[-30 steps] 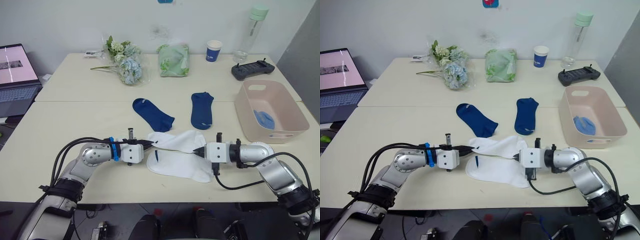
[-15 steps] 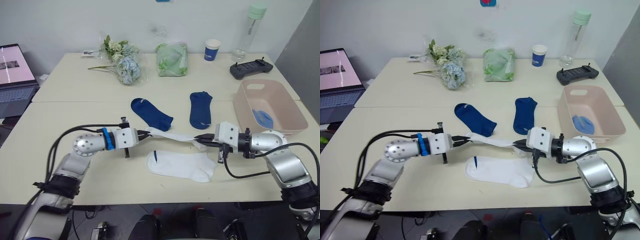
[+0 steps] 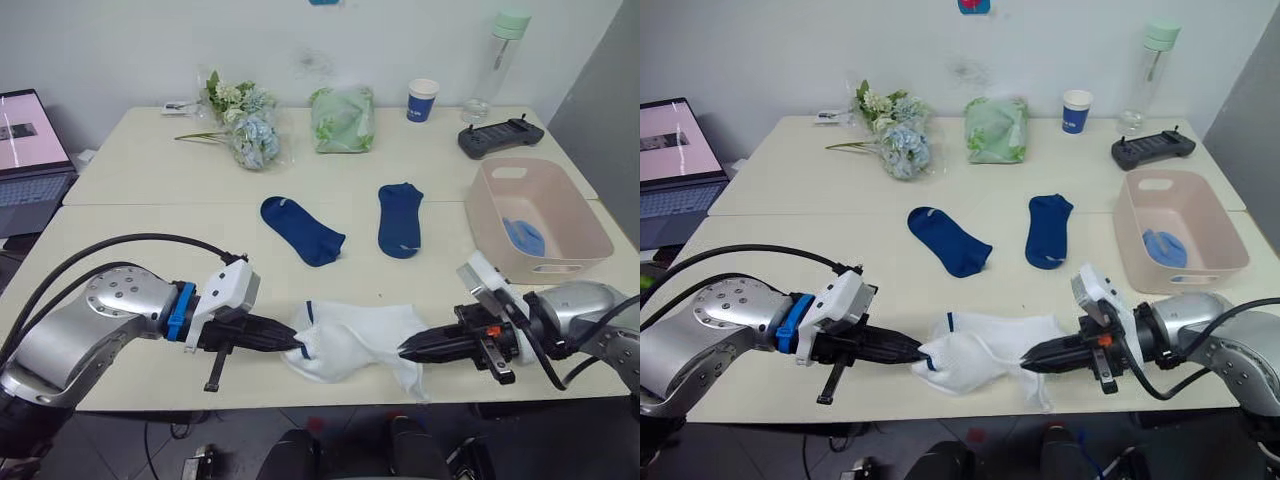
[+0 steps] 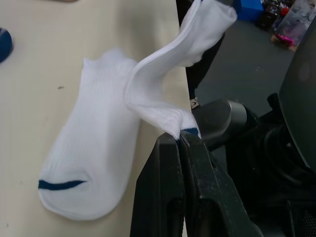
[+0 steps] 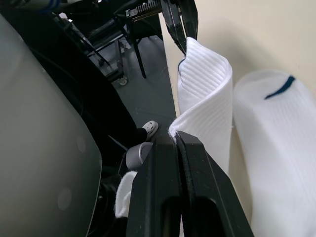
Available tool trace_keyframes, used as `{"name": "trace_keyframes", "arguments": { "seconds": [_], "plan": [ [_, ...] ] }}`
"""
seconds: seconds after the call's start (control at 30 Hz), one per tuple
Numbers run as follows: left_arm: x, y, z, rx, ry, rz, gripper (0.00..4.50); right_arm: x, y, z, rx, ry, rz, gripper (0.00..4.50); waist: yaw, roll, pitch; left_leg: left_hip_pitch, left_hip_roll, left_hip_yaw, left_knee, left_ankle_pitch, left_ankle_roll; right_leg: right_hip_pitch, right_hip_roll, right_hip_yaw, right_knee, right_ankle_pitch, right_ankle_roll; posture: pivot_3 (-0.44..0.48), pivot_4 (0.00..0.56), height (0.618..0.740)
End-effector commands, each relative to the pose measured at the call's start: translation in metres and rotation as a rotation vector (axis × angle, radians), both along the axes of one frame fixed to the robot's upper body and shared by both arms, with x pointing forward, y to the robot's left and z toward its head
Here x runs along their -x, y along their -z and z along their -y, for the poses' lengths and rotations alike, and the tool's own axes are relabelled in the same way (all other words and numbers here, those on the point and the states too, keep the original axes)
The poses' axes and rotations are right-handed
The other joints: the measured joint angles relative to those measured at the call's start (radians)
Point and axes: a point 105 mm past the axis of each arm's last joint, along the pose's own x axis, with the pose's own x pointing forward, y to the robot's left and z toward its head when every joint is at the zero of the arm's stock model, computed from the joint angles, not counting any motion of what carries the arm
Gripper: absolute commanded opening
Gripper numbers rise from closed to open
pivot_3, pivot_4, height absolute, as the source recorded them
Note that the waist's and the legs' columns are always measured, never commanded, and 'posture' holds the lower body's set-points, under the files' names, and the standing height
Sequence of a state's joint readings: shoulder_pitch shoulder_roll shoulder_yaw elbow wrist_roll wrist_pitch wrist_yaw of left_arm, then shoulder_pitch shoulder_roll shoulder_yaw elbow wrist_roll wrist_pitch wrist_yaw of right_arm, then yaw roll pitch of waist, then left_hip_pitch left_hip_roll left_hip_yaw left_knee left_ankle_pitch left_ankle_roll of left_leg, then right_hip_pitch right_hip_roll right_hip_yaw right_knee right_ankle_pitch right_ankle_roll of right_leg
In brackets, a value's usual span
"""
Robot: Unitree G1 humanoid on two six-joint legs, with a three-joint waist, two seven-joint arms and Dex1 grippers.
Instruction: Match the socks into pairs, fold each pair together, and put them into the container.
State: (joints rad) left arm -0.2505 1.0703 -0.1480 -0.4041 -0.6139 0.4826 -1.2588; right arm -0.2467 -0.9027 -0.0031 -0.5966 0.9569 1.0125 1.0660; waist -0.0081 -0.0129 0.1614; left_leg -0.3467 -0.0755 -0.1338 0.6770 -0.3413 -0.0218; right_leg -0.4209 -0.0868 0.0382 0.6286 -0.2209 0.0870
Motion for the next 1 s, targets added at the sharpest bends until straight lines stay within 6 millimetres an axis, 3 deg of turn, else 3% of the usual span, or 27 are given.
{"name": "trace_keyframes", "arguments": {
  "seconds": [0.03, 0.2, 0.43, 0.77, 1.0],
  "plan": [
    [-0.013, 0.018, -0.005, -0.064, -0.005, 0.028, 0.03, -0.008, 0.009, 0.001, 0.012, 0.044, 0.03, 0.0, 0.002, 0.0, 0.0, 0.0, 0.0, 0.0, 0.0, 0.0, -0.001, 0.0, 0.0, 0.0, 0.0, 0.0, 0.0, 0.0, 0.15, 0.74],
    [-0.043, 0.032, 0.003, -0.123, 0.01, 0.139, 0.03, -0.034, 0.025, 0.009, 0.036, 0.144, 0.062, 0.0, 0.005, -0.001, 0.001, -0.001, 0.0, 0.0, 0.001, 0.001, -0.003, 0.0, 0.0, 0.0, 0.0, 0.0, 0.0, 0.0, 0.15, 0.74],
    [-0.066, 0.025, 0.021, -0.122, 0.056, 0.16, 0.03, -0.067, 0.032, 0.02, 0.108, 0.201, 0.188, 0.0, 0.004, -0.002, 0.001, -0.003, -0.001, 0.0, 0.001, 0.002, -0.003, -0.002, 0.0, 0.0, -0.001, 0.0, 0.0, 0.0, 0.15, 0.74],
    [-0.078, 0.035, 0.025, -0.185, 0.074, 0.164, 0.03, -0.078, 0.034, 0.019, 0.142, 0.192, 0.232, 0.0, 0.003, -0.002, 0.001, -0.003, -0.001, 0.0, 0.002, 0.002, -0.003, -0.002, -0.001, 0.001, 0.0, 0.0, 0.0, 0.0, 0.15, 0.74],
    [-0.082, 0.031, 0.027, -0.179, 0.071, 0.167, 0.03, -0.082, 0.034, 0.02, 0.148, 0.191, 0.258, 0.0, 0.002, -0.001, 0.001, -0.003, -0.001, 0.0, 0.002, 0.002, -0.003, -0.003, -0.001, 0.0, 0.0, 0.0, 0.0, 0.0, 0.15, 0.74]
  ]
}}
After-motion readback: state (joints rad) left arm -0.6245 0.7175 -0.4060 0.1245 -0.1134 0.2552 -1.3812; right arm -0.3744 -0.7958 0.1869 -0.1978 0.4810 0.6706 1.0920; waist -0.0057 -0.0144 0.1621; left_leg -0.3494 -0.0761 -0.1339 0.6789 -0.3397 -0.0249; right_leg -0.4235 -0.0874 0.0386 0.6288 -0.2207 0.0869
